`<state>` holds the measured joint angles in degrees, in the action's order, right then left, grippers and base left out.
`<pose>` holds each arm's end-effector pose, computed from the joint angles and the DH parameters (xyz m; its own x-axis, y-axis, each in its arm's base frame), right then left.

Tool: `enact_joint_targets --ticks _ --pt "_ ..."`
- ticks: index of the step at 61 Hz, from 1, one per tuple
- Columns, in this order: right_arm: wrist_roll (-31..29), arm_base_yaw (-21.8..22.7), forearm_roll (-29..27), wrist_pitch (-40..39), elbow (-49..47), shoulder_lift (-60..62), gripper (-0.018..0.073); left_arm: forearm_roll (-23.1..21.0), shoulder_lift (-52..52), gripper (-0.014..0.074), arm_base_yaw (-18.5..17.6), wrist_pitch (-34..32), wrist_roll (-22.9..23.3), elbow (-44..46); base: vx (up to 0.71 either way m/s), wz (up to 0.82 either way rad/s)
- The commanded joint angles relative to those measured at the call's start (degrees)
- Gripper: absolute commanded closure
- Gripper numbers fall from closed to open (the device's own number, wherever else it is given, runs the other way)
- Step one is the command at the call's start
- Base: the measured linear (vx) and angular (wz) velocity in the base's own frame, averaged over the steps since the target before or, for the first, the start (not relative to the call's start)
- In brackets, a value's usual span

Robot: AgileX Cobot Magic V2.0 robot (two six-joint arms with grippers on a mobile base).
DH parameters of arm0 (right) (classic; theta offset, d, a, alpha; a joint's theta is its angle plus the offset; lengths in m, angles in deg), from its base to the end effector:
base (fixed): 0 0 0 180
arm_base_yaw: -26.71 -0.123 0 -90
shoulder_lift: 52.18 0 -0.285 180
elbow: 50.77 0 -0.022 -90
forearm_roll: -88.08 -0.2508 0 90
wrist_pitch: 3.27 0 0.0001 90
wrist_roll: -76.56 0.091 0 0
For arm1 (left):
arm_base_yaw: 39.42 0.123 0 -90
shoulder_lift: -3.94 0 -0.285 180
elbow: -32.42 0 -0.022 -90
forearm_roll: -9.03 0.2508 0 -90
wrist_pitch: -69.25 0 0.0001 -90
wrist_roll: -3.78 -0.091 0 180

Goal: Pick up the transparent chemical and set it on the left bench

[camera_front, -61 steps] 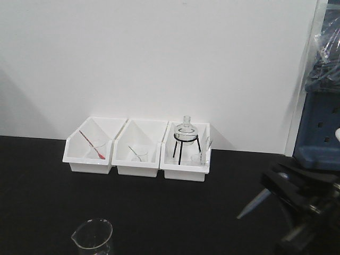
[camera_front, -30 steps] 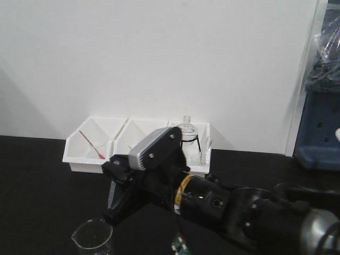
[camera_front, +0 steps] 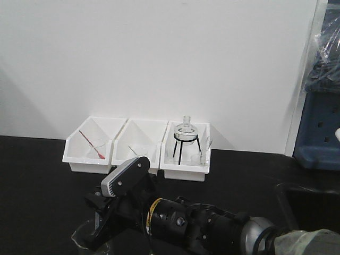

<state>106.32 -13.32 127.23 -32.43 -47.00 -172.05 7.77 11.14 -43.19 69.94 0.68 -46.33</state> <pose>0.3252 0.3096 0.2340 -0.0524 -0.1664 -0.9847 -0.8531 0.5200 -0.0425 0.0566 -0.0038 0.2036 0.0606 0.0282 -0.9978 0.0641 0.9974 0.0321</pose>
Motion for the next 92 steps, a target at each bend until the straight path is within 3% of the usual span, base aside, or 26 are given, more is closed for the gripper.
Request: enact_joint_targets --ticks 1,7,16,21,27,35,39,49,66,92 --pt "2.2 0.1 -1.5 -3.9 -2.0 2.6 0.0428 0.0 -1.1 0.0600 -0.1 -4.5 0.4 -0.9 0.00 0.00" --pt "5.0 0.1 -1.5 -4.4 -2.0 1.5 0.0291 0.0 -1.1 0.0600 -0.1 -4.5 0.4 -0.9 0.00 0.00" --pt "4.7 0.2 -1.9 -4.6 -2.0 1.3 0.0013 0.0 -1.1 0.0600 -0.1 -4.5 0.4 -0.9 0.00 0.00" --pt "5.6 0.2 -2.4 -4.8 -1.9 1.8 -0.0079 0.0 -1.1 0.0600 -0.1 -4.5 0.4 -0.9 0.00 0.00" --pt "5.8 0.4 -2.2 -2.0 -1.7 4.0 -0.0117 0.0 -1.1 0.0600 -0.1 -4.5 0.4 -0.9 0.00 0.00" --pt "4.6 1.1 -1.3 9.0 0.5 11.6 -0.0099 0.0 -1.1 0.0600 -0.1 -4.5 0.4 -0.9 0.00 0.00" --pt "3.4 2.3 -1.3 10.6 3.9 17.6 -0.0075 0.0 -1.1 0.0600 -0.1 -4.5 0.4 -0.9 0.00 0.00" --pt "1.7 6.1 -1.3 12.6 17.9 34.6 0.0004 0.0 -1.1 0.0600 -0.1 -4.5 0.4 -0.9 0.00 0.00" --pt "1.5 7.1 -1.3 29.2 35.1 60.4 0.0095 0.0 -1.1 0.0600 -0.1 -4.5 0.4 -0.9 0.00 0.00" --pt "2.0 7.1 -1.8 34.6 48.9 89.9 0.0377 0.0 -1.1 0.0600 -0.1 -4.5 0.4 -0.9 0.00 0.00"
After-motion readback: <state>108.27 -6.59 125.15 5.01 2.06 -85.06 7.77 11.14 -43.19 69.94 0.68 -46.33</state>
